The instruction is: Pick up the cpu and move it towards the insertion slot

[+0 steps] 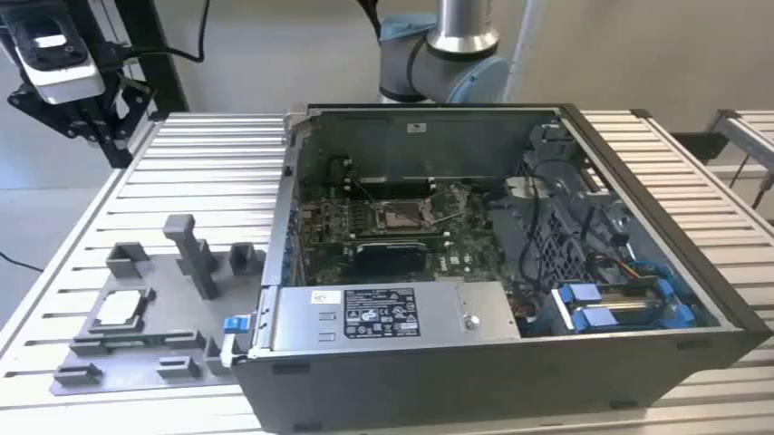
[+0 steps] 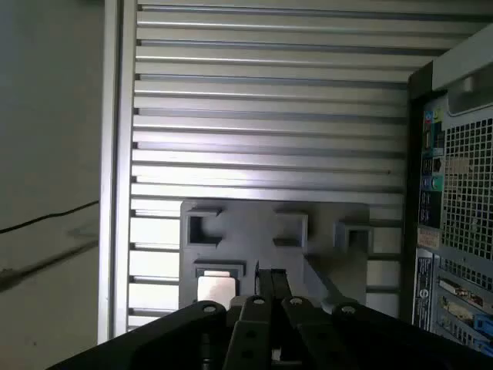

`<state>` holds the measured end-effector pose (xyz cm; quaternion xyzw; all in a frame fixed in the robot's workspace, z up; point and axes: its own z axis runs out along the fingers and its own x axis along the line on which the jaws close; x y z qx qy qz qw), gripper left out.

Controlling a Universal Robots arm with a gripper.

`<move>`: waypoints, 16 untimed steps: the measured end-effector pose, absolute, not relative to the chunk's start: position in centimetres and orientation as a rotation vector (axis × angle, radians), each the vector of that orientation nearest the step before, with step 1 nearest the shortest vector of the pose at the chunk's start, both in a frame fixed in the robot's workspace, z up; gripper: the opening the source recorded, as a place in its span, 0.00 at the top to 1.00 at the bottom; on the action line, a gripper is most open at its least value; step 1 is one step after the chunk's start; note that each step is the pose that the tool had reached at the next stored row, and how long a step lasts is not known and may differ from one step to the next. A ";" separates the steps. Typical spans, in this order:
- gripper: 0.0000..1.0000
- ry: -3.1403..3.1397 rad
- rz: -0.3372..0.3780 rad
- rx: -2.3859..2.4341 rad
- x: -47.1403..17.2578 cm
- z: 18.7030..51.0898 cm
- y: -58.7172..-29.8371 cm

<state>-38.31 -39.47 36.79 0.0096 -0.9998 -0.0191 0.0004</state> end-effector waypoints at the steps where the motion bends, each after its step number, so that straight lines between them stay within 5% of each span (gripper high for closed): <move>1: 1.00 -3.140 -0.060 0.030 -38.3 36.8 -39.5; 16: 1.00 -3.140 -0.060 0.030 -38.7 36.8 -39.5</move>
